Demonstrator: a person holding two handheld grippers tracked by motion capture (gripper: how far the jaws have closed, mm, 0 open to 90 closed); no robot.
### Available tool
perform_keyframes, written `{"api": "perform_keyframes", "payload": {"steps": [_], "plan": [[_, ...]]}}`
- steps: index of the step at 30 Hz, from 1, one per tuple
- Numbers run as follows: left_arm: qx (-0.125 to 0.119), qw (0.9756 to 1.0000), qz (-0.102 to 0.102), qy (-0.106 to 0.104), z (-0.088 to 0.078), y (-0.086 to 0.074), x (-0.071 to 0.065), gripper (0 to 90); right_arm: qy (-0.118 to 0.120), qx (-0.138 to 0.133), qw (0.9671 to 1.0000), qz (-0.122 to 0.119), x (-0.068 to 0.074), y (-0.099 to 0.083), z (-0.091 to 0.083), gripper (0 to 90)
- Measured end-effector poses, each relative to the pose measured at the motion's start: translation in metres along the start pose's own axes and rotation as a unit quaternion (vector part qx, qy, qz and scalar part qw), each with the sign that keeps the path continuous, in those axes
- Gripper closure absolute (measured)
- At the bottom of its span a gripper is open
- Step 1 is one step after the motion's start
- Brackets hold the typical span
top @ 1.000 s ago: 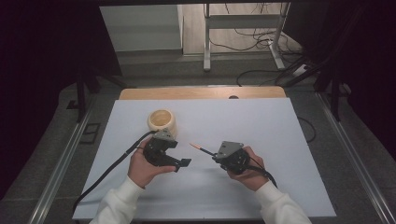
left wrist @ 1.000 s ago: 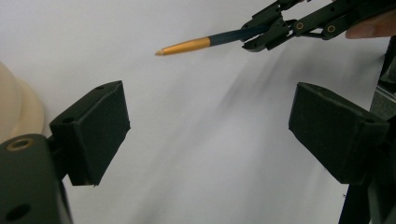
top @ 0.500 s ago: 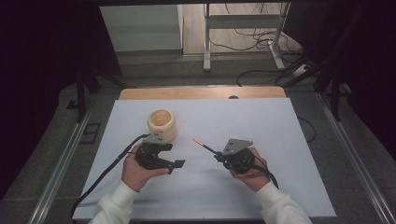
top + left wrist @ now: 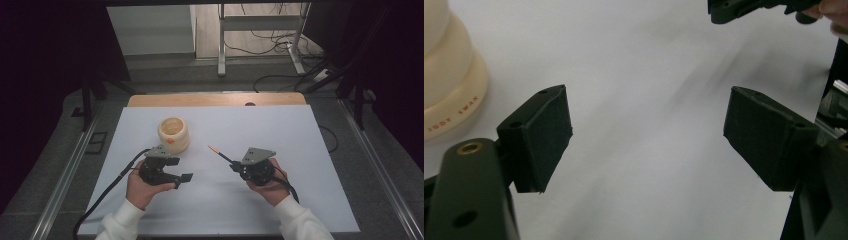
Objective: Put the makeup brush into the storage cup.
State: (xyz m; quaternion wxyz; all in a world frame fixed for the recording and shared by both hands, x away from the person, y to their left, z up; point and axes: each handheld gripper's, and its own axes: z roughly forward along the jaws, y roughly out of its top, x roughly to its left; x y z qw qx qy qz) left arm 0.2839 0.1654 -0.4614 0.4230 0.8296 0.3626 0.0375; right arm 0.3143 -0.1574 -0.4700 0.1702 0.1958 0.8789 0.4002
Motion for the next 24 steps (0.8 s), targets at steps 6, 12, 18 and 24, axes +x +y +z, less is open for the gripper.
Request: {"api": "perform_keyframes", "payload": {"steps": [6, 12, 18, 24], "plan": [[-0.007, 0.9999, -0.009, -0.003, 0.0006, -0.0012, 0.0018, 19.7, 0.003, -0.004, 1.0000, 0.007, 0.0001, 0.0003, 0.0000, 83.8], [-0.014, 0.9998, -0.012, -0.005, 0.0023, -0.0014, 0.0008, 19.9, 0.002, -0.009, 0.9999, 0.009, -0.0002, 0.0002, -0.0010, 83.8], [-0.036, 0.9990, -0.020, -0.019, 0.0036, -0.0005, -0.0004, 20.7, 0.005, -0.018, 0.9997, 0.015, 0.0016, 0.0016, -0.0017, 83.8], [-0.053, 0.9979, -0.023, -0.029, 0.0037, 0.0000, -0.0013, 20.4, 0.006, -0.028, 0.9994, 0.018, 0.0040, 0.0034, -0.0023, 83.8]]}}
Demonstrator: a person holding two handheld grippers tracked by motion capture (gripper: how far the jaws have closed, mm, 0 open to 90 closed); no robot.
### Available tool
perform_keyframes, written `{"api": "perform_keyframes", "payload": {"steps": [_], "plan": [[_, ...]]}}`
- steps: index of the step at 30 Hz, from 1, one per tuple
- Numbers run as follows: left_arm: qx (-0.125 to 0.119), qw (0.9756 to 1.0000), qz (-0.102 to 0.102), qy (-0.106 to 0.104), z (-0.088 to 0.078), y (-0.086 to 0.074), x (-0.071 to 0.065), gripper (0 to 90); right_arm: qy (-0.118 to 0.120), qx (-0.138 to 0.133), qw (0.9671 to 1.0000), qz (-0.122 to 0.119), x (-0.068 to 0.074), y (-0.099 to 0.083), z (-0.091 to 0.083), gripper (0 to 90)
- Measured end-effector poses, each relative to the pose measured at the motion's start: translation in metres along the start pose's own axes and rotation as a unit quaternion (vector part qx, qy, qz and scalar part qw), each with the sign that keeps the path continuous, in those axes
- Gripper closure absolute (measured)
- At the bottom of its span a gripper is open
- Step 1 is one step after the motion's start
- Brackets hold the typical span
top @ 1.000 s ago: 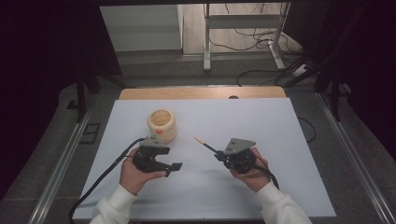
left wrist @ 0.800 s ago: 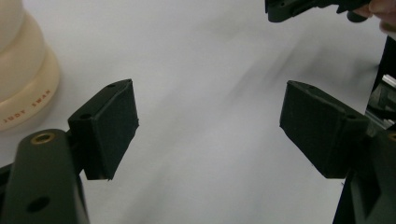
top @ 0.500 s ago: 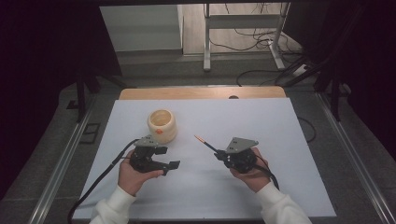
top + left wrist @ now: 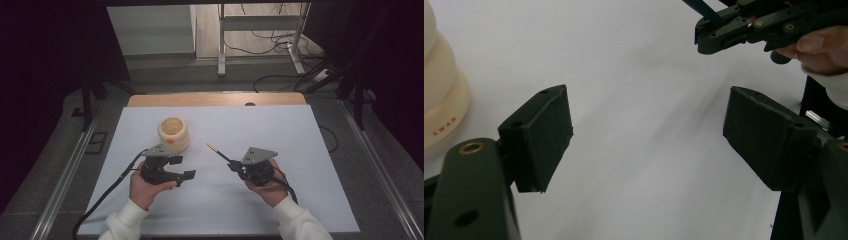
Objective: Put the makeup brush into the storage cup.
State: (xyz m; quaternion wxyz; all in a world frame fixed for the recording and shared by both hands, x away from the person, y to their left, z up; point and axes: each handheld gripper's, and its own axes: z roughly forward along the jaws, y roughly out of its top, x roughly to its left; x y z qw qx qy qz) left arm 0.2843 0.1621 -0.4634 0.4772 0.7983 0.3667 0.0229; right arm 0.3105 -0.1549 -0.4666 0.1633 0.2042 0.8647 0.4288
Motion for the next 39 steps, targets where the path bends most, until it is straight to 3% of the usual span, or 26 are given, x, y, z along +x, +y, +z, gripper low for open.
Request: {"api": "perform_keyframes", "payload": {"steps": [18, 39], "plan": [[-0.012, 0.9993, -0.017, -0.032, 0.014, 0.000, 0.000, 19.7, 0.000, -0.009, 1.0000, -0.002, 0.003, 0.000, 0.001, 83.9], [-0.067, 0.9955, -0.034, -0.058, 0.026, 0.007, -0.003, 20.5, -0.003, -0.025, 0.9997, -0.001, 0.008, 0.002, 0.003, 83.8]]}}
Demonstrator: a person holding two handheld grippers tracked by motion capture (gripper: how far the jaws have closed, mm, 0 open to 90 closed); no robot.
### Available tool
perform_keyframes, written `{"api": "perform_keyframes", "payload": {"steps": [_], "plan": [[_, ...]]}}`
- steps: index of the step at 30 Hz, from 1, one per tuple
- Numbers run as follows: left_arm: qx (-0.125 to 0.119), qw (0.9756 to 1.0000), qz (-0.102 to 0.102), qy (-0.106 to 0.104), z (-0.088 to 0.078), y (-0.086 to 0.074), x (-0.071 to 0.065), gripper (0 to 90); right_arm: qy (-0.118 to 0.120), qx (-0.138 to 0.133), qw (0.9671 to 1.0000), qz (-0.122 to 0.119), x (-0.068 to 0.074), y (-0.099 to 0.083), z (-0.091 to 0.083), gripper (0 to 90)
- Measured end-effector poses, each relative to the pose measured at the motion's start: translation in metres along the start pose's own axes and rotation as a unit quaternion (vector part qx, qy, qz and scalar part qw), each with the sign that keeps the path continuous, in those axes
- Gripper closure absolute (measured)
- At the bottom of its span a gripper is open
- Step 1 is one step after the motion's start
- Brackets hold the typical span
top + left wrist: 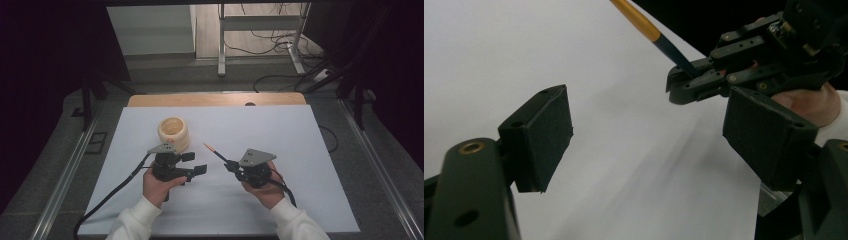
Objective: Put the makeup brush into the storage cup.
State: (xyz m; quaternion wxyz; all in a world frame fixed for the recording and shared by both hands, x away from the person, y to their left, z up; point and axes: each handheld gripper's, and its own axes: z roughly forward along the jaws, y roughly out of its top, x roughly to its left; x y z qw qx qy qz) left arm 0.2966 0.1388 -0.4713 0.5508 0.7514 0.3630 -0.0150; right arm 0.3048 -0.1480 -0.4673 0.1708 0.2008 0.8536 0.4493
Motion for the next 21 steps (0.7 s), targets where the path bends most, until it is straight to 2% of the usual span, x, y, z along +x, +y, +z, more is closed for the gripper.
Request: {"api": "perform_keyframes", "payload": {"steps": [10, 21], "plan": [[-0.015, 0.9998, -0.010, -0.009, 0.0032, 0.0010, 0.0035, 22.2, -0.002, -0.006, 1.0000, 0.001, 0.0026, 0.0003, 0.0016, 83.8], [-0.019, 0.9994, -0.024, -0.017, 0.0093, 0.0014, 0.0085, 23.3, -0.001, -0.009, 1.0000, -0.001, 0.0056, 0.0000, 0.0051, 83.8]]}}
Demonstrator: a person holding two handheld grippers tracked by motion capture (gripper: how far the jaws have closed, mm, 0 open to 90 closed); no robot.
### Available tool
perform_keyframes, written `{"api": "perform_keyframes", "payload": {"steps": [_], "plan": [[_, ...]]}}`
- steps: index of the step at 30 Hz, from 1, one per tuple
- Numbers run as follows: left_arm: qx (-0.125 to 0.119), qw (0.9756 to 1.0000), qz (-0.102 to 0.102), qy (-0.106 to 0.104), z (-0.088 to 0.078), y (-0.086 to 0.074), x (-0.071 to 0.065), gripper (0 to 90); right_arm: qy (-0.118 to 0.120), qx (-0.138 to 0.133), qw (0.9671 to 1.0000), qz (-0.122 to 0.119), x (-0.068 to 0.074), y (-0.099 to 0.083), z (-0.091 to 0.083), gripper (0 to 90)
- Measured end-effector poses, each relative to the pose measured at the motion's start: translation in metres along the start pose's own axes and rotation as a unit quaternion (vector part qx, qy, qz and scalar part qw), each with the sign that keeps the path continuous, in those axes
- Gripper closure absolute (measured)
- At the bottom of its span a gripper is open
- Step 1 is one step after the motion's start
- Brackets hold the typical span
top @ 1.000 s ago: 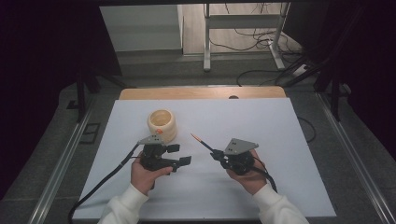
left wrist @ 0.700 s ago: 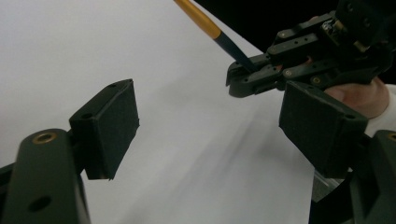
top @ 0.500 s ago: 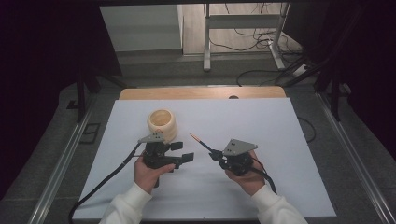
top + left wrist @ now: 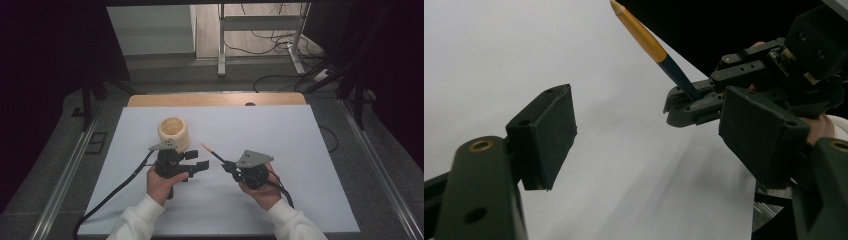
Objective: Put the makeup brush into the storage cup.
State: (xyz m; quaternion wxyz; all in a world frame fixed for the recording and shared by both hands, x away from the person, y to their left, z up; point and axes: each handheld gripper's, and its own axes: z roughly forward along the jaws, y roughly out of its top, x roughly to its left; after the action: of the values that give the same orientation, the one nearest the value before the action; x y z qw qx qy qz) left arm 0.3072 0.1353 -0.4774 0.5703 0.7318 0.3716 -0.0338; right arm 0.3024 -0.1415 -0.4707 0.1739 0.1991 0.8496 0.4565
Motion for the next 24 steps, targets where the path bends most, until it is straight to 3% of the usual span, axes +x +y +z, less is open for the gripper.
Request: {"api": "perform_keyframes", "payload": {"steps": [14, 19, 24], "plan": [[0.001, 1.0000, 0.003, -0.003, 0.012, 0.005, -0.003, 26.0, 0.002, -0.005, 1.0000, 0.000, 0.003, 0.000, 0.004, 83.9], [-0.009, 0.9999, -0.003, -0.011, 0.015, 0.005, 0.001, 33.1, 0.002, -0.007, 1.0000, -0.001, 0.003, 0.000, 0.006, 83.8], [-0.025, 0.9989, -0.009, -0.038, 0.016, 0.006, 0.003, 44.3, 0.004, -0.009, 0.9999, 0.001, 0.003, 0.000, 0.008, 83.8]]}}
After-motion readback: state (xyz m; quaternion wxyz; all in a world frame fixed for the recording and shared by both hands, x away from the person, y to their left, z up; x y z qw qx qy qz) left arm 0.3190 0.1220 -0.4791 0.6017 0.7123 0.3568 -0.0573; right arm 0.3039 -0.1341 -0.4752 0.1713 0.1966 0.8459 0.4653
